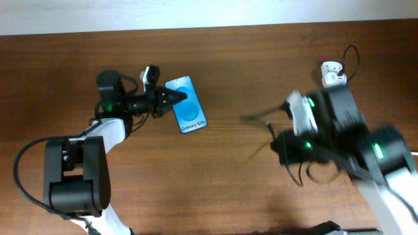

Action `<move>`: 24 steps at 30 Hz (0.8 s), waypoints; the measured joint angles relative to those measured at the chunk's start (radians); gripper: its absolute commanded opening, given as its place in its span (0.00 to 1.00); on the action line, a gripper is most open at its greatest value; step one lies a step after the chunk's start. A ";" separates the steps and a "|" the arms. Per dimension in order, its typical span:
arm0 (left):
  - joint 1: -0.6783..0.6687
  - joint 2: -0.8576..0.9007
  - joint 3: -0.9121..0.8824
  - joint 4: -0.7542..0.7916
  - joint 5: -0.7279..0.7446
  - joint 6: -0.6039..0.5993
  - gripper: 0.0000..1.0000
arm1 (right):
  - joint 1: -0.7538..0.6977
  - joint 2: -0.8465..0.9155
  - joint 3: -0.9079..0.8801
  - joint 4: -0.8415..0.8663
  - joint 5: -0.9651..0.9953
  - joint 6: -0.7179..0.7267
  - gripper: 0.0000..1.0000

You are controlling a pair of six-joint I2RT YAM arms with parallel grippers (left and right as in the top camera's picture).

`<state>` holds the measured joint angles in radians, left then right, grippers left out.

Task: Plug charger to phone and switch on socket
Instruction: 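Release the phone from the right gripper and grasp the black cable plug, then raise the cable plug with the right gripper toward the phone's bottom port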

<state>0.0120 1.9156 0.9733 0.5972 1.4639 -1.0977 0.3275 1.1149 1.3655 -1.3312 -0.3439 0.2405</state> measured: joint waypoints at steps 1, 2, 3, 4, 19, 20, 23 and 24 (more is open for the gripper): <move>-0.019 0.000 0.004 0.062 0.016 -0.042 0.00 | 0.032 -0.078 -0.077 0.074 -0.027 0.012 0.04; -0.041 0.000 0.005 0.110 0.026 -0.078 0.00 | 0.082 -0.145 -0.193 0.196 -0.051 0.042 0.04; -0.059 0.000 0.005 0.132 0.030 -0.105 0.00 | 0.111 -0.168 -0.255 0.257 -0.058 0.055 0.04; -0.082 0.000 0.005 0.141 0.032 -0.143 0.00 | 0.145 -0.180 -0.327 0.358 -0.065 0.087 0.04; -0.110 0.002 0.005 0.257 -0.074 -0.302 0.00 | 0.321 0.042 -0.481 0.811 -0.084 0.550 0.04; -0.109 0.003 0.005 0.282 -0.075 -0.316 0.00 | 0.321 0.042 -0.481 0.813 -0.084 0.564 0.04; -0.109 0.003 0.005 0.323 -0.073 -0.363 0.00 | 0.321 0.041 -0.481 0.817 -0.089 0.595 0.04; -0.108 0.003 0.005 0.324 -0.072 -0.366 0.00 | 0.321 0.030 -0.482 0.816 -0.097 0.599 0.04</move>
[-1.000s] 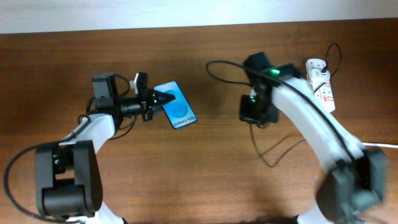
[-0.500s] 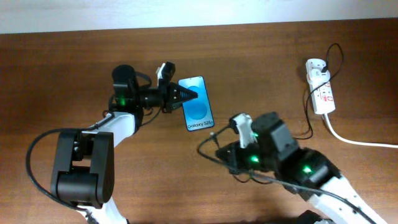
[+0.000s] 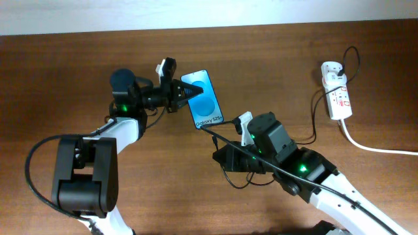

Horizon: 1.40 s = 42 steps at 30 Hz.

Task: Plug charger to phone and switch on socket
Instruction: 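Raise the cable plug with the right gripper toward the phone's bottom port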

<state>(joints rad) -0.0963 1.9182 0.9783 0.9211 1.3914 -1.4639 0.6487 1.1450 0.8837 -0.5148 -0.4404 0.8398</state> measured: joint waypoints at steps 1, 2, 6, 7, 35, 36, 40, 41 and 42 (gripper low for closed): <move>0.004 0.000 0.000 0.000 0.005 -0.007 0.00 | 0.000 -0.018 0.000 0.000 -0.007 0.002 0.04; 0.009 0.000 0.000 0.000 0.009 -0.011 0.00 | 0.000 -0.053 -0.004 -0.002 -0.007 -0.001 0.04; 0.035 0.000 0.000 0.002 0.021 -0.019 0.00 | 0.001 -0.273 -0.182 0.236 -0.020 0.016 0.04; 0.036 0.000 0.000 0.002 0.024 -0.022 0.00 | 0.001 -0.290 -0.270 0.421 -0.039 0.040 0.04; -0.015 0.001 0.000 0.064 0.095 0.028 0.00 | 0.001 -0.018 -0.378 0.725 -0.054 0.019 0.04; -0.015 0.001 0.000 0.064 0.095 0.028 0.00 | 0.001 -0.018 -0.375 0.724 -0.054 0.016 0.04; -0.015 0.001 0.000 0.064 0.101 0.044 0.00 | 0.001 -0.018 -0.364 0.623 -0.042 -0.010 0.04; -0.015 0.001 0.000 0.064 0.101 0.049 0.00 | 0.001 -0.021 -0.364 0.622 -0.040 -0.010 0.04; -0.015 0.001 0.000 0.064 0.101 0.051 0.00 | 0.001 -0.024 -0.363 0.622 -0.039 -0.014 0.04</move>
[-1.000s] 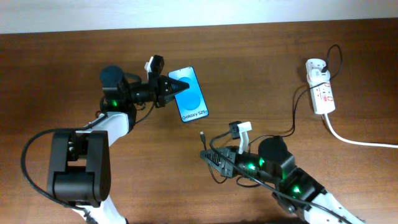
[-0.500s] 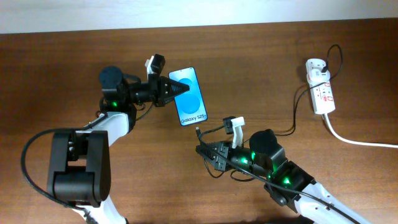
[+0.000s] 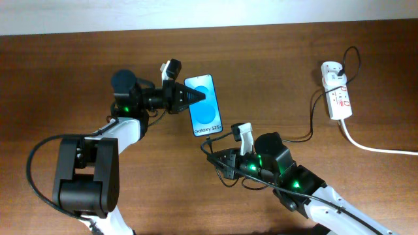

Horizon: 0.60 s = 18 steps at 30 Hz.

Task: Plug charger to phone and switch on socket
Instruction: 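Raise the cable plug with the right gripper toward the phone's bottom port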

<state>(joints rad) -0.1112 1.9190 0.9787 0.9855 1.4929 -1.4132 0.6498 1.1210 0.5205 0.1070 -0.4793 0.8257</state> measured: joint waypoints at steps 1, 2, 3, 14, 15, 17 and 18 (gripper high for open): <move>0.000 0.000 0.000 0.000 0.000 0.002 0.00 | 0.000 -0.010 0.000 -0.002 0.000 -0.004 0.04; 0.000 0.000 0.000 0.000 0.000 0.004 0.00 | 0.000 -0.021 0.000 -0.002 0.001 -0.010 0.04; 0.000 0.000 0.000 0.000 0.000 0.007 0.00 | 0.000 -0.042 0.002 -0.023 0.004 -0.015 0.04; 0.000 0.000 0.000 0.000 0.000 0.029 0.00 | 0.000 -0.084 0.005 -0.080 0.007 -0.026 0.04; 0.000 0.000 0.000 0.000 0.000 0.029 0.00 | 0.000 -0.084 0.005 -0.077 0.007 -0.026 0.04; 0.000 0.000 0.000 0.000 0.000 0.029 0.00 | 0.000 -0.084 0.005 -0.073 0.007 -0.025 0.04; 0.000 0.000 0.000 0.000 -0.001 0.029 0.00 | 0.000 -0.084 0.005 -0.069 0.007 -0.026 0.04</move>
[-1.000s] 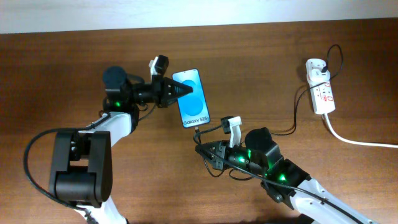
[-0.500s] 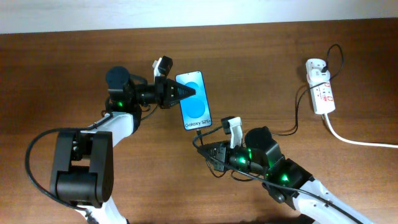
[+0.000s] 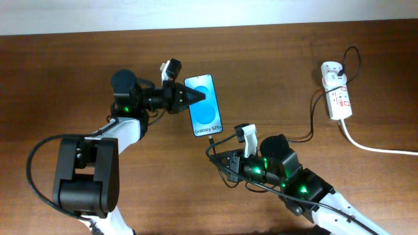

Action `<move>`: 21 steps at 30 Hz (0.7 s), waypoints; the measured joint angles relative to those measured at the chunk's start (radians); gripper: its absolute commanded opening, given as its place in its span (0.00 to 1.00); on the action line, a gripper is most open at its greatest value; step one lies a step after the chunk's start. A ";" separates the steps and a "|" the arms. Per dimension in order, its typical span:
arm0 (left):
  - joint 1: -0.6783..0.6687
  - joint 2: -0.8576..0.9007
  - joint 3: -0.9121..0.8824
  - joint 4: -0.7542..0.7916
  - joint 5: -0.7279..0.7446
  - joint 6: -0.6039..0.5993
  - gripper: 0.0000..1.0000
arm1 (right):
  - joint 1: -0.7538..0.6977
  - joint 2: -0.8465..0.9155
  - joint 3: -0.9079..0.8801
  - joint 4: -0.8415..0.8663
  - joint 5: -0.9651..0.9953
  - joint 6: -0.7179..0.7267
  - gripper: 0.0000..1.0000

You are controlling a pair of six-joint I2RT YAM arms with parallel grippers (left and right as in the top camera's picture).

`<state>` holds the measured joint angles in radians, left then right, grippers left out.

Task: Plug charger to phone and switch on socket
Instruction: 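Raise the cable plug with the right gripper toward the phone's bottom port, then align the plug under the phone port held by the left gripper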

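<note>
A blue-screened phone (image 3: 203, 106) lies face up on the table, with my left gripper (image 3: 193, 98) shut on its upper left edge. Just below the phone, my right gripper (image 3: 220, 157) is shut on the black charger cable (image 3: 210, 145). The cable's free end curves up to the phone's bottom edge; whether the plug is seated cannot be told. The cable runs right to a white charger (image 3: 332, 68) in the white socket strip (image 3: 339, 99) at the far right. The strip's switch is too small to read.
The strip's white lead (image 3: 379, 147) trails off the right edge. A loop of black cable (image 3: 230, 177) hangs under the right arm. The wooden table (image 3: 78, 59) ends at a pale wall along the top.
My right gripper has shifted slightly right, and the cable's end has risen from just below the phone to its bottom edge. The left gripper and the phone have not moved.
First my left gripper held the phone at centre left while the right arm was near the socket strip with the cable. Then phone and right gripper met mid-table. Later the phone was straightened, with the cable end below it, and now at its bottom edge.
</note>
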<state>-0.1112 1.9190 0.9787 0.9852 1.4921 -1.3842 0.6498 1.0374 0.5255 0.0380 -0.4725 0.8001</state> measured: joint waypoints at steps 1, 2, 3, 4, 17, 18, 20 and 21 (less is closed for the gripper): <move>0.000 0.000 0.000 0.000 0.000 0.000 0.00 | 0.000 0.000 0.000 0.008 0.000 0.000 0.04; 0.000 0.000 0.000 0.000 -0.008 0.000 0.00 | 0.000 0.000 0.000 0.024 0.000 0.002 0.04; 0.000 0.000 0.000 0.000 -0.015 0.000 0.00 | 0.000 0.000 0.000 0.030 0.000 0.001 0.04; 0.000 0.000 0.000 0.000 -0.016 0.000 0.00 | 0.000 0.000 0.000 0.031 0.000 0.003 0.04; 0.000 0.000 0.000 0.000 -0.018 -0.022 0.00 | 0.000 0.053 0.000 0.040 -0.008 0.082 0.04; 0.000 0.000 0.000 0.000 -0.018 -0.022 0.00 | 0.000 0.048 0.000 0.038 -0.008 0.082 0.04; 0.000 0.000 0.000 0.000 -0.018 -0.022 0.00 | 0.000 0.020 0.000 0.037 -0.012 0.082 0.04; 0.000 0.000 0.000 0.000 -0.018 -0.022 0.00 | 0.000 0.009 0.000 0.037 -0.012 0.081 0.04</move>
<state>-0.1112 1.9190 0.9783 0.9852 1.4746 -1.4063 0.6498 1.0462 0.5255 0.0753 -0.4847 0.8810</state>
